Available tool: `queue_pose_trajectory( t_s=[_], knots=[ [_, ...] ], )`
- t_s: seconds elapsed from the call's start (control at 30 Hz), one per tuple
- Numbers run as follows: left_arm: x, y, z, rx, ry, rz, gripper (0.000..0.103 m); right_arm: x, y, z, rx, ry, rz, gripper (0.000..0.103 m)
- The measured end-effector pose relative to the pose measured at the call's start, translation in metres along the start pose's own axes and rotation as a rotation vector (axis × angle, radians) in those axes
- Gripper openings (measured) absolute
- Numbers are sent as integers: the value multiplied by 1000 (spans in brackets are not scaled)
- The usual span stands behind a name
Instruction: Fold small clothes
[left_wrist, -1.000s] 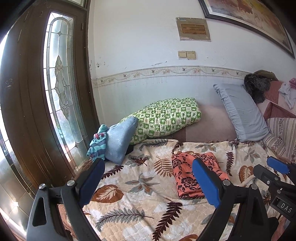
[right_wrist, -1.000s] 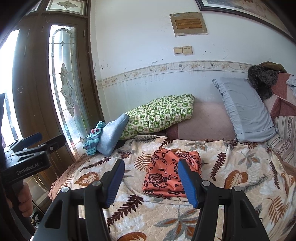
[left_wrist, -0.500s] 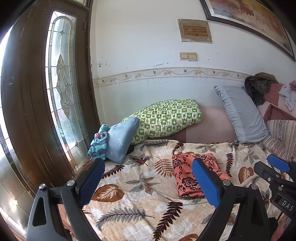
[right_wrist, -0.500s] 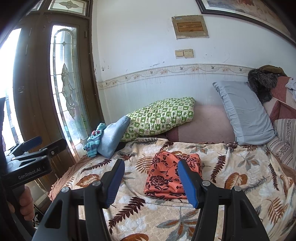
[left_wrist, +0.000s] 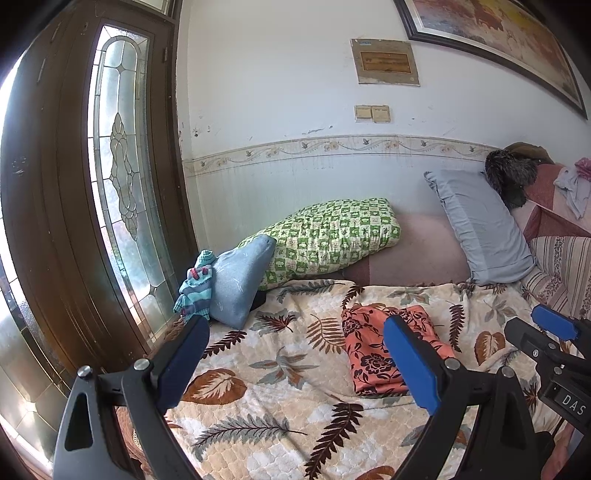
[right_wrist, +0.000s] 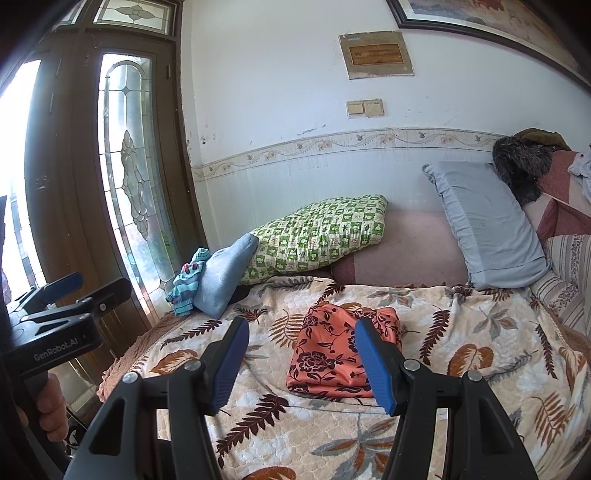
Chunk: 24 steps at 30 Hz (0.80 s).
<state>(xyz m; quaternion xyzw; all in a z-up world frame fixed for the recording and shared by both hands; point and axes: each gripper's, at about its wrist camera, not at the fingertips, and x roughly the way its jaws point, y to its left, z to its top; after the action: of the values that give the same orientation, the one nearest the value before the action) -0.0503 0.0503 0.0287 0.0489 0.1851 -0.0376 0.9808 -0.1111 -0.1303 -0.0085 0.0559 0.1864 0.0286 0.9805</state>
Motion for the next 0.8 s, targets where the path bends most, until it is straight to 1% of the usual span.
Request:
queue_pose_trajectory(
  t_s=[0.8],
  knots=[
    [-2, 10, 6, -8, -17, -15, 95, 0, 11, 5, -11, -24, -2, 64]
  ],
)
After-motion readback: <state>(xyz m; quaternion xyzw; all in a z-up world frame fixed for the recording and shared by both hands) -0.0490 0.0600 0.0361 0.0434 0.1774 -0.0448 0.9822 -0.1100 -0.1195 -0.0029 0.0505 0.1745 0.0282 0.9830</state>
